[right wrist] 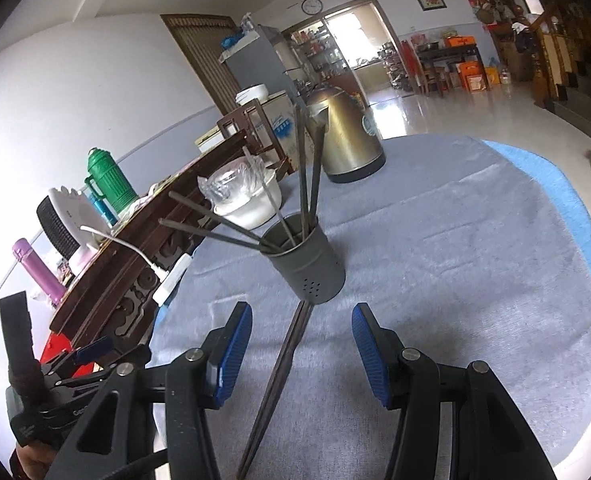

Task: Organize utensils
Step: 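Move both tools back down to the remaining chopsticks beside the cup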

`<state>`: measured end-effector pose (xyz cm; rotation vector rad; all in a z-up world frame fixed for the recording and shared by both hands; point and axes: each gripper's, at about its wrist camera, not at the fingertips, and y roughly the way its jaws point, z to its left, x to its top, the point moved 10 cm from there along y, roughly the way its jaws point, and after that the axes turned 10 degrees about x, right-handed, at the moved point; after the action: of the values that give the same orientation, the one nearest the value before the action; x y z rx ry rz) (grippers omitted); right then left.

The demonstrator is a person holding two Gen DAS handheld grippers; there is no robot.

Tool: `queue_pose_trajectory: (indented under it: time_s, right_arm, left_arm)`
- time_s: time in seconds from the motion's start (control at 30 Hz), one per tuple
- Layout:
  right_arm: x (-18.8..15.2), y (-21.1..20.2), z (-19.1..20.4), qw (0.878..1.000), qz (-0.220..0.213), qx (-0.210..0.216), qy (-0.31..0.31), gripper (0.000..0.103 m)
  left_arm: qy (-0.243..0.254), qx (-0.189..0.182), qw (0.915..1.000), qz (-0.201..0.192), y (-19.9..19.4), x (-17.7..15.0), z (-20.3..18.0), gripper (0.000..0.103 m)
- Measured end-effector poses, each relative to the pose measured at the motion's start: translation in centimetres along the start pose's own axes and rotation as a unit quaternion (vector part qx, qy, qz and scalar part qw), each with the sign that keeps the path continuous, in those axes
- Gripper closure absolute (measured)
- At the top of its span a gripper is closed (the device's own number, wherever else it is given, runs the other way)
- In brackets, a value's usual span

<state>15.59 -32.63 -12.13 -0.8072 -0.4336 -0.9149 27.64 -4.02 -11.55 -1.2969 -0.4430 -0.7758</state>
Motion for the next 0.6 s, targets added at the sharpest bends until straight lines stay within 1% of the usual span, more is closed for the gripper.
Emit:
queue_pose_trajectory:
  time_s: [0.23, 0.5, 0.57, 0.6]
  right_arm:
    - [-0.6, 1.4, -0.5, 1.0, 0.01, 0.013, 0.001, 0.047]
    - [-1.4, 2.1, -1.0, 1.0, 0.025, 0.014, 0.001, 0.047]
    - [-1.6, 2.2, -1.0, 1.0, 0.026, 0.012, 0.002, 0.048]
    - [-1.8, 2.4, -1.1, 1.0, 0.029, 0.01, 0.003, 0.051]
  left_arm:
    - [0.013, 0.011, 0.9997, 0.016, 1.8, -0.4, -0.8, 0.02]
    - [0.014, 0.002, 0.9993, 0.034, 2.9, -1.5, -1.5, 0.02]
    - [0.019, 0.0, 0.9992, 0.037, 3.1, -1.8, -1.6, 0.02]
    - [0.019, 0.0, 0.9991, 0.038, 3.2, -1.9, -1.6, 0.02]
